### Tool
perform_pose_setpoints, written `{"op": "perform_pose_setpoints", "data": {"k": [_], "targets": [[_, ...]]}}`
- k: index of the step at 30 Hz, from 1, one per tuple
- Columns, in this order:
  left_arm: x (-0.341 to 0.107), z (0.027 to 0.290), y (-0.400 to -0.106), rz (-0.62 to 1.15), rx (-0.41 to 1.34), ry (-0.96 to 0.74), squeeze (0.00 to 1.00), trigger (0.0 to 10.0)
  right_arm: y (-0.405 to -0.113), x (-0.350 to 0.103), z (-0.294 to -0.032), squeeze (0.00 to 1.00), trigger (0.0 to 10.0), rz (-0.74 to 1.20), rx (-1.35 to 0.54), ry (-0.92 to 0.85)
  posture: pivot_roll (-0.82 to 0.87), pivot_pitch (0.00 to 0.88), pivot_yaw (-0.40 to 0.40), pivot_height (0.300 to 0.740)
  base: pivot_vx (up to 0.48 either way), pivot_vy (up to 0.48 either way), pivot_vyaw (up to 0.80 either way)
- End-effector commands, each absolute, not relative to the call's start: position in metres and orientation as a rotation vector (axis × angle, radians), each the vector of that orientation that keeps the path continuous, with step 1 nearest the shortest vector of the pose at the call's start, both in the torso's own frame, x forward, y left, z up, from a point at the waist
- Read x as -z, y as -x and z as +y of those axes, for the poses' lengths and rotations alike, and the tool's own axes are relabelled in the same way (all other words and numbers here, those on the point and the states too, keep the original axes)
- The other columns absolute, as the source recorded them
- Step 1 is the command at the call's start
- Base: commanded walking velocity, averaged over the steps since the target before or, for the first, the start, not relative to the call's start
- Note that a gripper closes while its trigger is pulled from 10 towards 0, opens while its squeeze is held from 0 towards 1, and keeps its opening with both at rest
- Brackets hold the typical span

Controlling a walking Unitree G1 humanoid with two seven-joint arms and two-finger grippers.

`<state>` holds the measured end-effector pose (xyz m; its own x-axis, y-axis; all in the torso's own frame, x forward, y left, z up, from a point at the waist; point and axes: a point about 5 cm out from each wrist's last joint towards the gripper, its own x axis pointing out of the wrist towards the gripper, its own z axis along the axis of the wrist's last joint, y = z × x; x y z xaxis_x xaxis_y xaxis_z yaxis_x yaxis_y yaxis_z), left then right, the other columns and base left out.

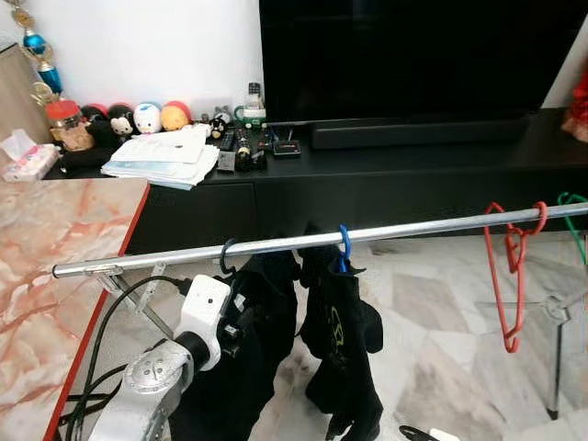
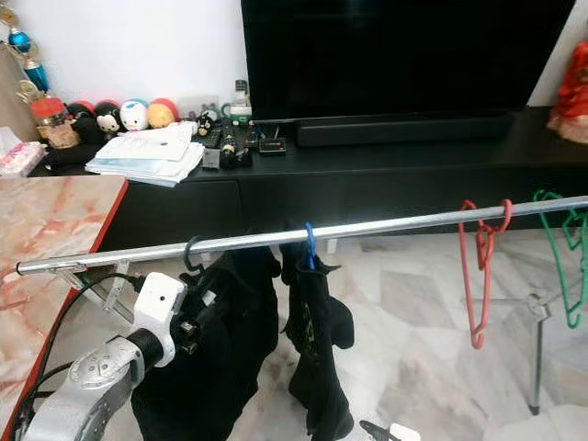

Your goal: Hang hanger

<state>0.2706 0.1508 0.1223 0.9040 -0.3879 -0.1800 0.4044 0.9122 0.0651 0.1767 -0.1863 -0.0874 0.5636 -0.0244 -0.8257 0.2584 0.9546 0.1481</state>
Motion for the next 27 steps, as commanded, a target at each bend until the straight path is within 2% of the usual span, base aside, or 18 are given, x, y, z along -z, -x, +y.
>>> {"op": "perform_pose_setpoints", "data": {"k": [1,8,16,21,27], "targets": [[-0.124,0.157,-0.275,0.191,0.358,-0.143,0.0,10.0,-0.174,0.088,-0.188,0.0,10.0,0.969,0.174,-0.265,0.08,0.059,0.046,0.74,0.0,0.0,0.0],[-0.114,0.175,-0.289,0.287,0.246,-0.2,0.0,10.0,-0.176,0.088,-0.188,0.0,10.0,0.969,0.169,-0.262,0.08,0.06,0.043,0.74,0.0,0.0,0.0],[-0.123,0.181,-0.31,0.261,0.16,-0.182,0.0,10.0,-0.177,0.087,-0.189,0.0,10.0,0.963,0.177,-0.264,0.08,0.069,0.036,0.74,0.0,0.0,0.0],[-0.117,0.173,-0.314,0.294,0.235,-0.169,0.0,10.0,-0.178,0.087,-0.19,0.0,10.0,0.964,0.174,-0.261,0.08,0.071,0.031,0.74,0.0,0.0,0.0],[-0.109,0.156,-0.314,0.348,0.389,-0.236,0.0,10.0,-0.179,0.086,-0.19,0.0,10.0,0.951,0.175,-0.27,0.08,0.074,0.028,0.74,0.0,0.0,0.0]]}}
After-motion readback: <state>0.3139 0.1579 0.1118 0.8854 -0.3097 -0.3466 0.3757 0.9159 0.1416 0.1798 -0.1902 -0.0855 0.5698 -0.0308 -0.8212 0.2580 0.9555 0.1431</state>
